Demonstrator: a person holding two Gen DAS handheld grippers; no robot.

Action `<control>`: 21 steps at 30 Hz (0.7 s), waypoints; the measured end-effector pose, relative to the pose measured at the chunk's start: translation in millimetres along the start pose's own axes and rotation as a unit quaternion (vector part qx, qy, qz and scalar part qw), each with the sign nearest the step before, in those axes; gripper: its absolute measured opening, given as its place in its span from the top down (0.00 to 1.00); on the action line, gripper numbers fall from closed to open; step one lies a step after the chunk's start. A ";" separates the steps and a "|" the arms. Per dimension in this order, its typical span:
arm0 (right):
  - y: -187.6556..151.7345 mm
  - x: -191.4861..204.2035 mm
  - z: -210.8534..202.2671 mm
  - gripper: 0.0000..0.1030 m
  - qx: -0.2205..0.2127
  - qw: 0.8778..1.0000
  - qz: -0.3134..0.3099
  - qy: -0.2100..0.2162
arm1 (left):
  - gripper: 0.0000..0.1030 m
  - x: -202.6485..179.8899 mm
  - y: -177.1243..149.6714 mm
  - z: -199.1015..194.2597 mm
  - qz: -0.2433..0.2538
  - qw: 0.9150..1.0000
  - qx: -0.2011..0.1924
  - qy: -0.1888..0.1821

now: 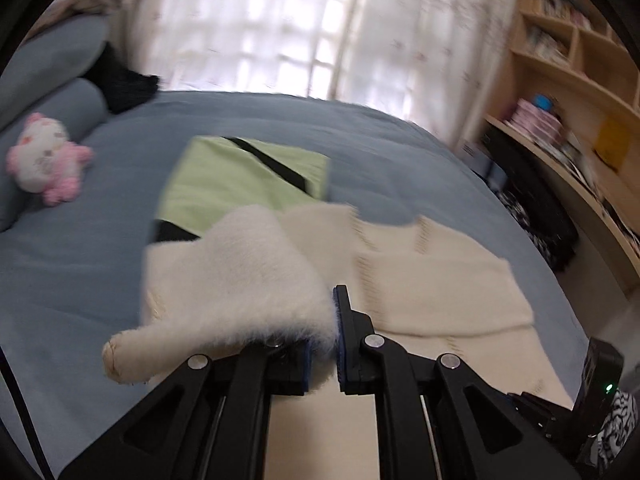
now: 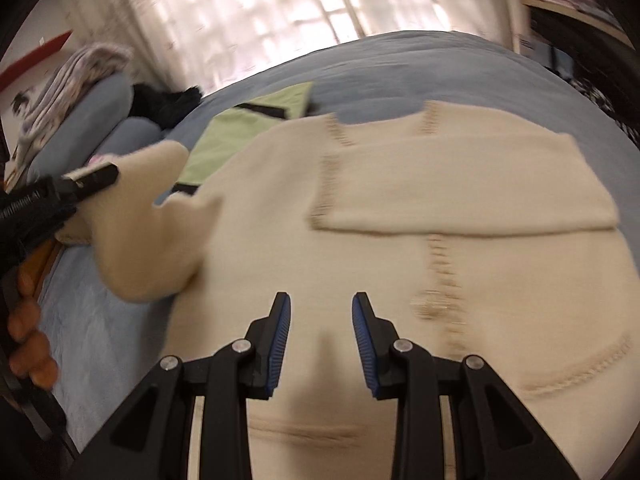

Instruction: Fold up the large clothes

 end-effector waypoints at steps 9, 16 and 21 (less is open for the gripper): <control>0.4 -88.9 -20.4 0.69 -0.011 0.997 0.081 -0.013 | 0.88 -110.7 -86.1 79.8 0.024 0.994 0.103 -0.016; -2.7 -104.6 -24.6 0.69 -0.007 0.996 0.087 0.012 | 0.48 -113.2 -103.6 80.6 0.004 0.991 0.133 -0.017; -1.0 -92.7 -27.9 0.69 -0.005 0.997 0.068 0.039 | 0.36 -93.7 -101.8 49.2 -0.035 0.988 0.145 -0.047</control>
Point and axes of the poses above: each gripper's, at about its wrist camera, not at the fingertips, and z roughly the way its jaws point, x to its left, y to its top, the point moved 5 cm from there along z, roughly the way its jaws point, and after that the axes turned 4 degrees about y, right-handed, at the moved point
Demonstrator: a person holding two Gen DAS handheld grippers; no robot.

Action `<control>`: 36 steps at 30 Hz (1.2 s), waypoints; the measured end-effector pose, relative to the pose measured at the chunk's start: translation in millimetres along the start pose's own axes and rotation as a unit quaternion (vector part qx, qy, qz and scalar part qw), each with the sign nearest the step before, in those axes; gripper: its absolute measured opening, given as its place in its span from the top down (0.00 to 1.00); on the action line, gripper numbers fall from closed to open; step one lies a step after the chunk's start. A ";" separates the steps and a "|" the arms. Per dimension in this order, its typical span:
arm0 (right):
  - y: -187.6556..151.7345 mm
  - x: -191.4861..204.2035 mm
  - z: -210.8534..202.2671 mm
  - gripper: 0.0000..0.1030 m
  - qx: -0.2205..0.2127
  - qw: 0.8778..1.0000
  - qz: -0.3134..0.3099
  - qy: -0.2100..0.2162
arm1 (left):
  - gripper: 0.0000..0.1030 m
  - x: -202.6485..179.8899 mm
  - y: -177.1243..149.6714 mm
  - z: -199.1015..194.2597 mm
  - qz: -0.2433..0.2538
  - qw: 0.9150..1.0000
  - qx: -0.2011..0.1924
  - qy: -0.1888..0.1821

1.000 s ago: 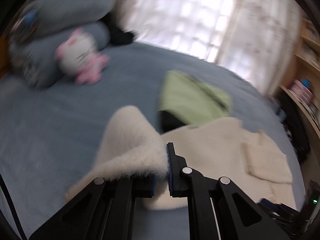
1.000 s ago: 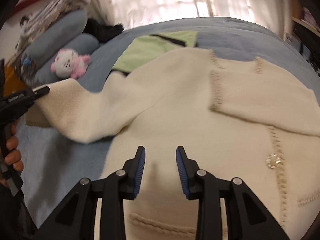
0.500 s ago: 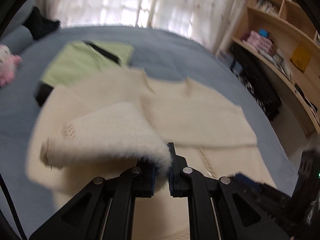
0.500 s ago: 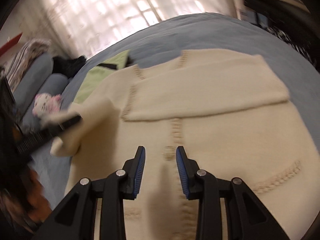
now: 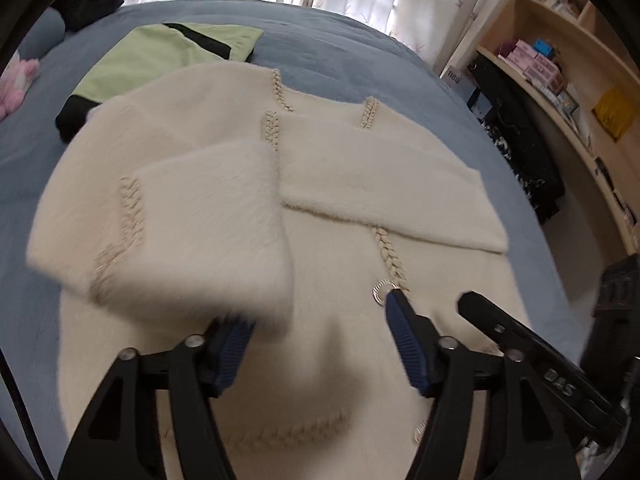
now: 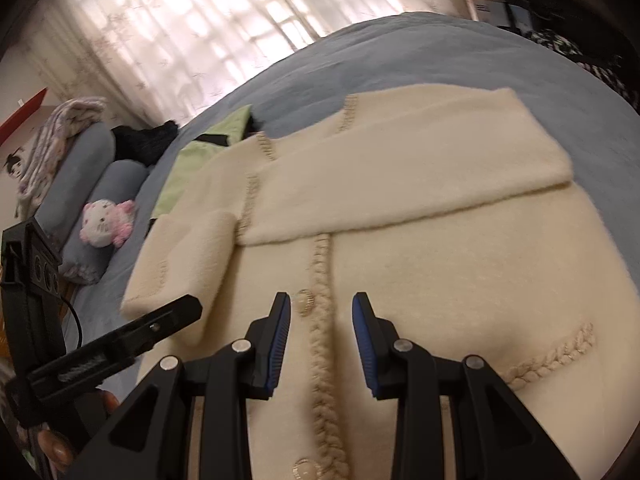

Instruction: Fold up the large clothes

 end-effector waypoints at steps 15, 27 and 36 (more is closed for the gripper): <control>-31.1 108.9 29.7 0.55 0.063 0.973 -0.220 0.028 | 0.35 76.1 -43.5 -73.9 -0.055 0.994 -0.059 0.074; -66.5 162.8 75.2 0.55 0.090 0.907 -0.409 -0.043 | 0.35 135.1 -69.0 -75.4 -0.114 0.989 -0.049 0.076; -51.1 196.8 93.0 0.92 0.037 0.867 -0.489 -0.091 | 0.35 144.5 -73.6 -77.2 -0.124 0.988 -0.051 0.073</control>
Point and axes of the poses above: each gripper's, at about its wrist camera, not at the fingertips, and z roughly the way its jaws point, x to its left, y to its top, the point moved 5 cm from there along z, roughly the way its jaws point, and after that the axes turned 4 degrees about y, right-handed, at the moved point
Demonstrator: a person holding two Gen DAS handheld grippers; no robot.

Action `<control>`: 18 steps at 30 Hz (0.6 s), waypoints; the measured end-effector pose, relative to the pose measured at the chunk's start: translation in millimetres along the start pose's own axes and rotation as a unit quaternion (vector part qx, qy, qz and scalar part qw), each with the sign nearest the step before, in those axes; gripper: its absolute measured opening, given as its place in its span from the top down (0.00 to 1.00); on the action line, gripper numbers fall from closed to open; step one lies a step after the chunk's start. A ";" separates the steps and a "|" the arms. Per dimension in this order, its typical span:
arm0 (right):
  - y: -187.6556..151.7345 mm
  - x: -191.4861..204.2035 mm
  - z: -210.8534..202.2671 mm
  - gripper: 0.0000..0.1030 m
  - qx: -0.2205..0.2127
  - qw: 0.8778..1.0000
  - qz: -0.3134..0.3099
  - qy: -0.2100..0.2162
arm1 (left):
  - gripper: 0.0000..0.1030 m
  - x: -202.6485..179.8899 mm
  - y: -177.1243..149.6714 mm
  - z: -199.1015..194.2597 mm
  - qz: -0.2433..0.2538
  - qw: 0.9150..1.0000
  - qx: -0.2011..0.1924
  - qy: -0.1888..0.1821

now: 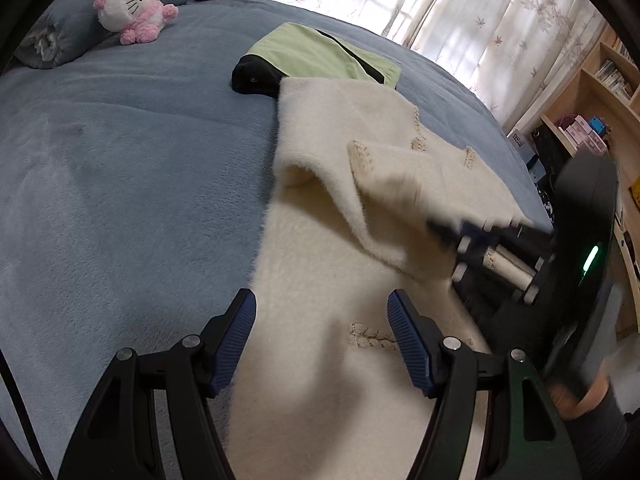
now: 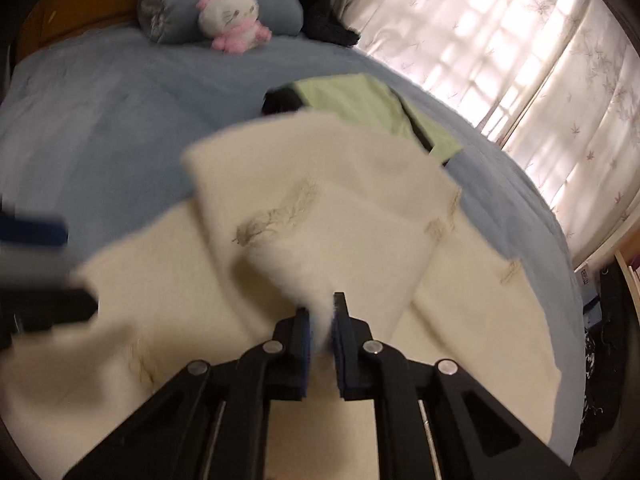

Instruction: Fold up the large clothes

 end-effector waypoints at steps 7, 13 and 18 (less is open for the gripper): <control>42.1 -126.1 -91.8 0.92 -0.152 0.972 0.174 -0.040 | 0.35 -6.5 1.9 -7.5 0.004 1.000 -0.012 -0.003; -72.7 -228.6 -70.9 0.72 -0.052 0.921 0.385 -0.030 | 0.35 -23.0 2.0 -2.9 0.031 0.999 -0.007 -0.009; -164.3 -230.1 -40.3 0.71 0.054 0.901 0.431 0.018 | 0.35 -37.5 14.3 4.7 0.068 0.998 -0.005 0.005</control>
Point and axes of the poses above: each gripper's, at about its wrist camera, not at the fingertips, and z roughly the way its jaws point, x to its left, y to its top, the point moved 5 cm from there along z, roughly the way its jaws point, and after that the axes turned 4 degrees about y, right-handed, at the moved point
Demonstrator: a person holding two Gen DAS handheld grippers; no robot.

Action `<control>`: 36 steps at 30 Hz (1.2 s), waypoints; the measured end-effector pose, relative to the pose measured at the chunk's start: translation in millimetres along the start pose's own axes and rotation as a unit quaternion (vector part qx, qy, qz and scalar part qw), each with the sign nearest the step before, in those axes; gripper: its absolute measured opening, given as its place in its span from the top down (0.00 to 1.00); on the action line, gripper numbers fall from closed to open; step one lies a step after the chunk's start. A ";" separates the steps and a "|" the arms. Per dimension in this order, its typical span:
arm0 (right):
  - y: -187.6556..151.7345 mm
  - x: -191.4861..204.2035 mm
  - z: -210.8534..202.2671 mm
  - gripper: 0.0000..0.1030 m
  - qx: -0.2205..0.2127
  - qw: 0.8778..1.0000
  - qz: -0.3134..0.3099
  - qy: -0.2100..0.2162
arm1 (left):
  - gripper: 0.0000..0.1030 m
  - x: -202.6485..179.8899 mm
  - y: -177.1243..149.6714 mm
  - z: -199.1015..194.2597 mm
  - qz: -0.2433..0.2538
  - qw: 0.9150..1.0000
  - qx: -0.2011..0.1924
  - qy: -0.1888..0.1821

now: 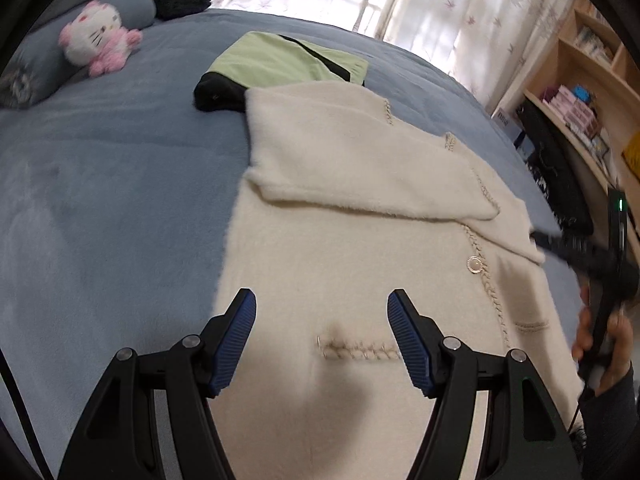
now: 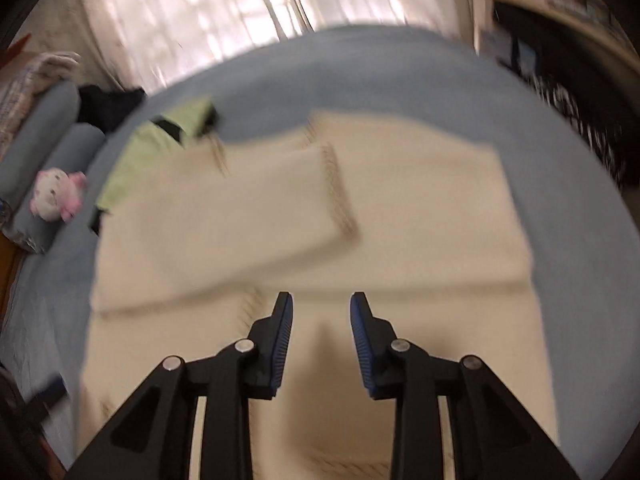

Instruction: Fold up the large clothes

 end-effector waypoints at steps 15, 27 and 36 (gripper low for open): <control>85.5 -3.3 86.3 0.68 0.031 0.995 0.025 0.091 | 0.35 44.7 131.2 115.5 -0.010 0.999 0.053 0.000; 96.4 -4.4 125.9 0.80 0.028 0.996 0.010 0.083 | 0.51 60.2 158.4 175.2 -0.048 0.997 0.063 -0.008; 93.5 7.1 61.7 0.87 -0.039 0.995 0.003 0.091 | 0.89 32.3 176.3 146.7 0.020 0.998 -0.016 0.054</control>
Point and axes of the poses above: each gripper's, at about its wrist camera, not at the fingertips, and z roughly the way its jaws point, x to its left, y to its top, the point moved 5 cm from there along z, roughly the way its jaws point, and after that the axes turned 4 degrees about y, right-handed, at the moved point
